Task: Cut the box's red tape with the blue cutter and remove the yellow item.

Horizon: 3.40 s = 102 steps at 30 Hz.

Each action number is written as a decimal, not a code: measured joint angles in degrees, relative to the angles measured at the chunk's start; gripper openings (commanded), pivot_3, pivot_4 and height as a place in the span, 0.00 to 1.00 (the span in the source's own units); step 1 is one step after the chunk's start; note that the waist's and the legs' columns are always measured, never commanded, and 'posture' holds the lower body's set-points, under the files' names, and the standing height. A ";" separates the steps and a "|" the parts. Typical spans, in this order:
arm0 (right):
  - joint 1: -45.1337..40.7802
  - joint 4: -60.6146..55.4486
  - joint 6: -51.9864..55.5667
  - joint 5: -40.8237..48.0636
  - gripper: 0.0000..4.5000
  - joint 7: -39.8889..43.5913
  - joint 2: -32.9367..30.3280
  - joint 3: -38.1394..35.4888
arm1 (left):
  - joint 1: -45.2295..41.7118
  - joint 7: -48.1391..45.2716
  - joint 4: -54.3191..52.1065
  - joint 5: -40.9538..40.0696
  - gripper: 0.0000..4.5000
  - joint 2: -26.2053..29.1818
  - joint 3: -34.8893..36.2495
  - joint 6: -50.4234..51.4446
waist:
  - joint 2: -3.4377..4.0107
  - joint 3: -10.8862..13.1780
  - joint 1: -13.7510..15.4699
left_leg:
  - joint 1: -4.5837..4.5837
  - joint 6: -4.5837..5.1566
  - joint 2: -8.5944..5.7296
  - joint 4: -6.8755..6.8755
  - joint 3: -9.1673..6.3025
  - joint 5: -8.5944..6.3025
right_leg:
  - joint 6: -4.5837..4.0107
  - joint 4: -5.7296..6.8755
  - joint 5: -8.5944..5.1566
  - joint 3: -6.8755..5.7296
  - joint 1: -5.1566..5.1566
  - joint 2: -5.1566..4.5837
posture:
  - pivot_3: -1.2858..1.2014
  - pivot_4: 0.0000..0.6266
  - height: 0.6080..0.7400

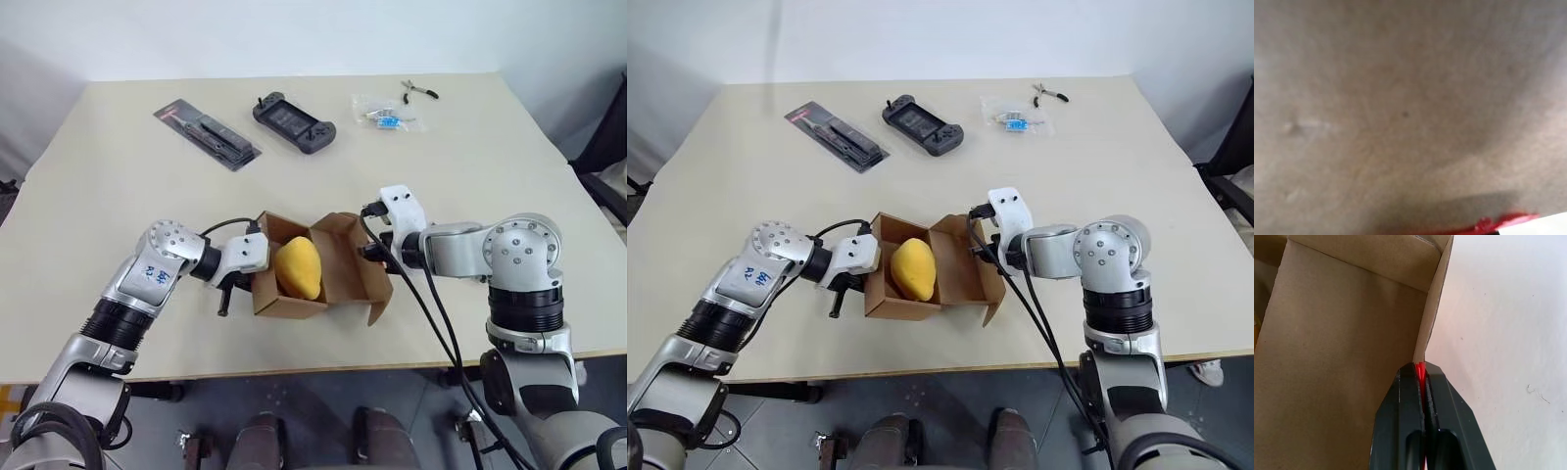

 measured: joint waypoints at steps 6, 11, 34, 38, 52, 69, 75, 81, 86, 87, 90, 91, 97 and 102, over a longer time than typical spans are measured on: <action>3.61 -2.18 -3.80 -5.55 0.01 7.39 -0.91 0.26 | 0.59 1.40 1.13 0.42 0.00 -1.40 0.25 -0.79 | 0.00 -0.08 0.35 | 0.74 0.13 0.00 -0.12 -0.01 -0.09 | -0.01 -0.22 -0.01 -0.01 0.76 0.00 | 0.52 0.24 1.00; 5.14 -3.66 -5.52 -9.48 0.01 12.06 -1.16 0.57 | 0.59 1.54 2.38 0.42 0.00 -2.21 0.89 -1.78 | 0.02 -0.10 0.38 | 0.74 0.14 0.00 -0.11 -0.03 -0.09 | -0.02 -0.22 -0.01 -0.01 0.78 0.00 | 0.52 0.24 1.00; 2.33 -9.15 -6.85 -20.77 1.00 30.41 -11.01 7.10 | 1.58 3.05 9.24 -0.96 0.99 7.76 8.19 -2.13 | 0.15 0.01 -2.71 | 0.73 0.07 0.02 -0.66 0.10 -0.05 | -0.04 -0.21 -0.02 -0.02 0.41 0.01 | 0.52 0.24 1.00; 2.18 -9.54 -6.86 -22.06 1.00 32.08 -12.12 7.12 | -1.96 3.86 10.81 -1.67 0.99 8.18 9.34 0.13 | -0.06 0.19 -2.51 | 0.57 0.01 0.01 -0.68 0.10 -0.02 | -0.04 -0.21 -0.02 -0.03 0.26 0.01 | 0.52 0.24 1.00; 6.00 -7.22 -10.75 -27.60 1.00 35.99 -11.99 9.92 | -13.84 -2.98 2.16 -17.31 0.99 0.43 14.37 10.13 | -0.25 0.31 -1.56 | 0.48 -0.06 -0.02 -0.85 0.15 -0.03 | 0.09 -0.55 0.05 -0.19 0.24 0.01 | 0.52 0.24 1.00; 7.37 -7.46 -10.31 -28.28 0.28 37.89 -9.36 7.47 | -17.69 -7.45 13.42 -8.91 0.80 -4.97 5.54 -3.65 | -0.28 0.30 -1.12 | 0.45 -0.07 -0.02 -0.81 0.16 -0.03 | 0.09 -0.59 0.05 -0.23 0.26 0.01 | 0.52 0.24 1.00; 7.31 -8.41 -10.49 -28.28 0.00 38.38 -9.08 6.95 | -17.68 -8.67 13.01 -9.84 0.40 -5.01 6.46 -3.16 | -0.28 0.30 -1.17 | 0.46 -0.07 -0.02 -0.82 0.16 -0.03 | 0.09 -0.58 0.05 -0.24 0.26 0.01 | 0.52 0.24 1.00; 7.31 -8.38 -10.49 -28.55 0.00 38.58 -9.08 6.95 | -16.81 -9.47 10.78 -9.90 0.01 -4.89 6.45 -2.20 | -0.28 0.30 -1.09 | 0.45 -0.07 -0.02 -0.78 0.15 -0.03 | 0.09 -0.58 0.05 -0.23 0.26 0.01 | 0.52 0.24 1.00; 7.21 -8.36 -10.35 -28.62 0.00 38.70 -9.08 6.96 | -15.56 -10.35 8.97 -9.91 0.01 -6.75 5.40 -1.91 | -0.28 0.30 -1.06 | 0.43 -0.07 -0.03 -0.76 0.15 -0.03 | 0.09 -0.57 0.05 -0.23 0.26 0.01 | 0.52 0.24 1.00; 7.16 -8.36 -10.28 -28.62 0.00 38.70 -9.06 6.98 | -15.58 -10.52 8.68 -9.91 0.01 -6.91 5.34 -1.82 | -0.28 0.30 -1.09 | 0.44 -0.07 -0.02 -0.76 0.15 -0.03 | 0.09 -0.56 0.05 -0.23 0.27 0.00 | 0.52 0.24 1.00; 6.93 -8.36 -9.71 -28.63 0.00 38.67 -9.02 6.97 | -15.58 -11.26 8.20 -9.91 0.01 -7.01 5.05 -1.41 | -0.28 0.30 -1.14 | 0.45 -0.07 -0.02 -0.77 0.15 -0.03 | 0.09 -0.55 0.05 -0.23 0.26 0.01 | 0.52 0.24 1.00; 6.83 -8.36 -9.47 -28.64 0.00 38.66 -9.02 6.97 | -15.57 -11.42 7.89 -9.91 0.01 -7.01 4.79 -1.35 | -0.28 0.30 -1.14 | 0.45 -0.07 -0.02 -0.77 0.15 -0.03 | 0.09 -0.56 0.05 -0.23 0.26 0.01 | 0.52 0.24 1.00; 6.23 -8.38 -8.14 -28.64 0.00 38.47 -8.16 6.81 | -14.28 -12.46 5.68 -9.26 0.01 -6.34 3.42 -2.38 | -0.28 0.30 -1.14 | 0.47 -0.07 -0.02 -0.77 0.15 -0.03 | 0.09 -0.53 0.05 -0.23 0.26 0.01 | 0.52 0.24 1.00; 4.56 -8.59 -5.24 -28.42 0.00 38.20 -6.51 4.50 | -13.34 -12.43 3.37 -8.38 0.01 -4.40 2.53 -5.28 | -0.25 0.28 -1.25 | 0.62 -0.07 -0.02 -0.81 0.15 -0.03 | 0.09 -0.51 0.05 -0.21 0.34 0.01 | 0.52 0.24 1.00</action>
